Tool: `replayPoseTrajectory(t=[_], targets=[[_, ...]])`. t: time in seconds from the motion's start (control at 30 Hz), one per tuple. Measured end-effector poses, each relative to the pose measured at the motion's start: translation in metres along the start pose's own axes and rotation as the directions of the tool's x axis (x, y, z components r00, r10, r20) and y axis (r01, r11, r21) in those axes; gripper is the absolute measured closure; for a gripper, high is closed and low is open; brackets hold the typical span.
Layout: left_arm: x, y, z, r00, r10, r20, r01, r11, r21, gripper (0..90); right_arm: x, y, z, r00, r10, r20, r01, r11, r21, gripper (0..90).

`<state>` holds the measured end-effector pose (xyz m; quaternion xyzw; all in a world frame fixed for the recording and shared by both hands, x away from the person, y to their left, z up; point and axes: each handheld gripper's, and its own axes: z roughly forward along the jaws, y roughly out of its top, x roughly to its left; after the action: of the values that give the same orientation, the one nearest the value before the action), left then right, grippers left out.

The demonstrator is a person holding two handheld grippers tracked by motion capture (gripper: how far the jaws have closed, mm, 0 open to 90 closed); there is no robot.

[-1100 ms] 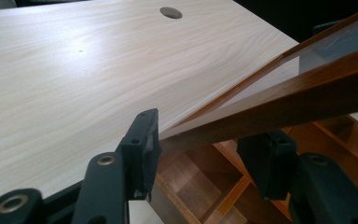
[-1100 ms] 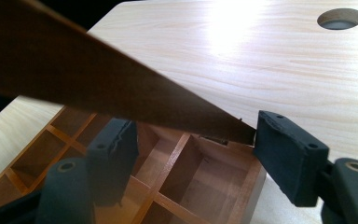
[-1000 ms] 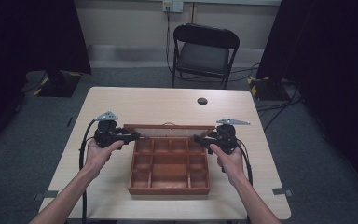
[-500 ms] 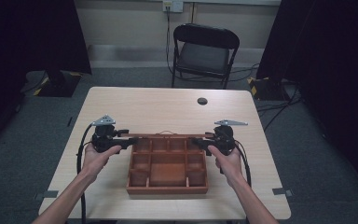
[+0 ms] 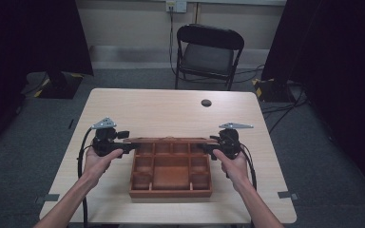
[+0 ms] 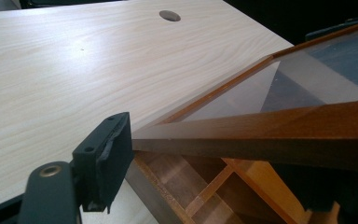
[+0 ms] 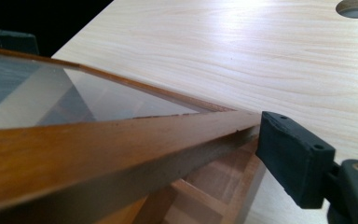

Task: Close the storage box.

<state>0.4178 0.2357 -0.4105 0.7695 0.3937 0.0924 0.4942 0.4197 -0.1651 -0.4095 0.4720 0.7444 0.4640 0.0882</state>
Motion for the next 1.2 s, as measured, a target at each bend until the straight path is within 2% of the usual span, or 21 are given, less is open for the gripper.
replayPoseTrajectory(t=[0.3, 0.33, 0.37, 0.4, 0.47, 0.6, 0.77, 0.83, 0.97, 1.0, 1.1, 1.13, 1.17, 1.2], targets=[[0.000, 0.001, 0.001, 0.9999, -0.002, -0.010, 0.002, 0.9999, 0.010, 19.8, -0.011, -0.004, -0.015, 0.9991, -0.015, 0.038, 0.015, 1.000, 0.019, 28.2], [0.000, 0.001, 0.001, 0.9999, -0.004, -0.011, 0.005, 0.9999, 0.011, 19.7, -0.018, -0.006, -0.018, 0.9974, -0.021, 0.069, 0.019, 0.999, 0.030, 30.5], [0.000, 0.001, 0.001, 0.9999, -0.004, -0.011, 0.005, 0.9999, 0.011, 19.8, -0.018, -0.006, -0.018, 0.9974, -0.021, 0.069, 0.019, 0.999, 0.030, 30.5], [-0.001, 0.001, 0.000, 0.9999, 0.000, -0.014, 0.000, 0.9999, 0.011, 19.8, -0.026, -0.006, -0.022, 0.9952, -0.001, 0.097, -0.002, 1.000, 0.024, 31.3], [-0.001, 0.002, -0.002, 0.9999, 0.005, -0.014, -0.005, 0.9999, 0.011, 19.8, -0.031, -0.007, -0.024, 0.9937, 0.016, 0.111, -0.018, 1.000, 0.021, 31.6], [-0.003, 0.002, -0.003, 0.9998, 0.017, -0.013, -0.017, 0.9997, 0.019, 19.4, -0.033, -0.005, -0.026, 0.9928, 0.015, 0.119, -0.017, 1.000, 0.018, 31.6], [-0.007, 0.000, -0.006, 0.9999, 0.009, -0.008, -0.009, 1.0000, 0.003, 19.3, -0.032, 0.004, -0.029, 0.9928, 0.012, 0.119, -0.011, 1.000, -0.012, 31.9], [-0.009, 0.001, -0.008, 0.9997, 0.022, -0.006, -0.022, 0.9998, 0.003, 19.3, -0.028, 0.011, -0.031, 0.9955, 0.006, 0.095, -0.004, 1.000, -0.024, 34.3], [-0.011, 0.002, -0.010, 0.9993, 0.038, -0.006, -0.038, 0.9992, 0.013, 19.0, -0.023, 0.019, -0.036, 0.9950, -0.021, 0.097, 0.025, 0.999, -0.037, 32.0], [-0.011, 0.001, -0.011, 0.9990, 0.043, -0.008, -0.043, 0.9990, 0.014, 18.9, -0.020, 0.025, -0.041, 0.9971, -0.022, 0.073, 0.026, 0.999, -0.046, 32.0], [-0.011, 0.000, -0.011, 0.9996, 0.027, -0.004, -0.027, 0.9996, 0.003, 18.4, -0.016, 0.030, -0.043, 0.9978, -0.032, 0.058, 0.035, 0.998, -0.053, 32.7], [-0.010, -0.002, -0.010, 0.9997, 0.025, -0.003, -0.025, 0.9997, 0.008, 17.0, -0.009, 0.033, -0.044, 0.9984, -0.045, 0.034, 0.046, 0.997, -0.055, 33.2], [-0.010, -0.002, -0.010, 0.9997, 0.025, -0.003, -0.025, 0.9997, 0.008, 16.7, -0.009, 0.033, -0.044, 0.9984, -0.045, 0.034, 0.046, 0.997, -0.055, 33.2], [-0.010, -0.003, -0.010, 0.9997, 0.026, -0.001, -0.026, 0.9996, 0.010, 16.5, -0.001, 0.037, -0.043, 0.9989, -0.047, 0.007, 0.047, 0.997, -0.058, 32.7]])
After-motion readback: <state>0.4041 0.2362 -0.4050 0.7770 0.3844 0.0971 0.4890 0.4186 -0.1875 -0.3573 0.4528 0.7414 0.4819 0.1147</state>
